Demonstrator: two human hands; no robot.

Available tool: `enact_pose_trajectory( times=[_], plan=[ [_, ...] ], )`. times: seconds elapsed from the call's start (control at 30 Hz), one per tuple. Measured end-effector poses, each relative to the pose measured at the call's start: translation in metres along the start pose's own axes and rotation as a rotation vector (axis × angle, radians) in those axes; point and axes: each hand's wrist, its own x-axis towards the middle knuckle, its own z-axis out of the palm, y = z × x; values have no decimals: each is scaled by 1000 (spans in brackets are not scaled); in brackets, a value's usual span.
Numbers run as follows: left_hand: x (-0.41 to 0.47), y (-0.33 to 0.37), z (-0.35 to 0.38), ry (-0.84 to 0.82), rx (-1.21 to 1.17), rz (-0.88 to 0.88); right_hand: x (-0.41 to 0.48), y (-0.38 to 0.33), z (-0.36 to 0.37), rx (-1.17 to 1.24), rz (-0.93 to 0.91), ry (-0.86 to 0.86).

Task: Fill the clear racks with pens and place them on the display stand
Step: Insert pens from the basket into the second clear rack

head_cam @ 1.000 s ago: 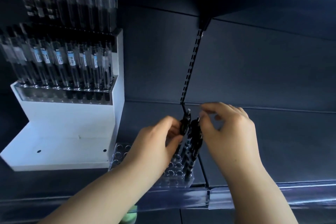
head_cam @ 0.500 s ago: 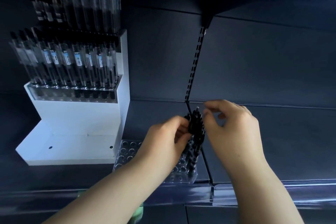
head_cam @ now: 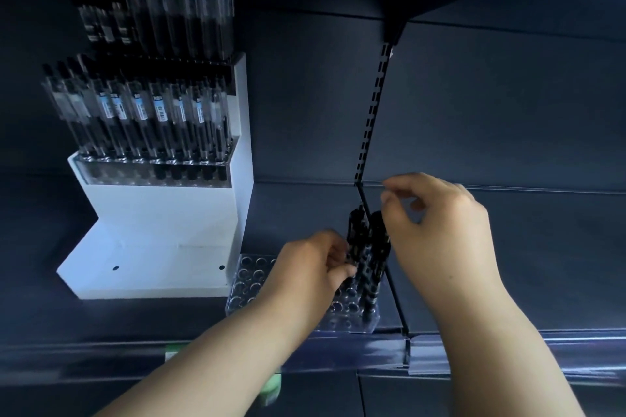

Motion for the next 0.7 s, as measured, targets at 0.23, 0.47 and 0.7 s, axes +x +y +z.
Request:
enact_pose_trajectory(
  times=[0.23, 0.47, 0.7],
  plan=[
    [-53, -5, -49, 92, 382, 191, -29, -30, 3, -22, -113, -25],
    [-146, -32, -93, 10, 708, 186, -107, -56, 19, -114, -272, -322],
    [-234, -70, -102, -233, 743, -170, -192, -49, 33, -227, -165, -663]
  ],
)
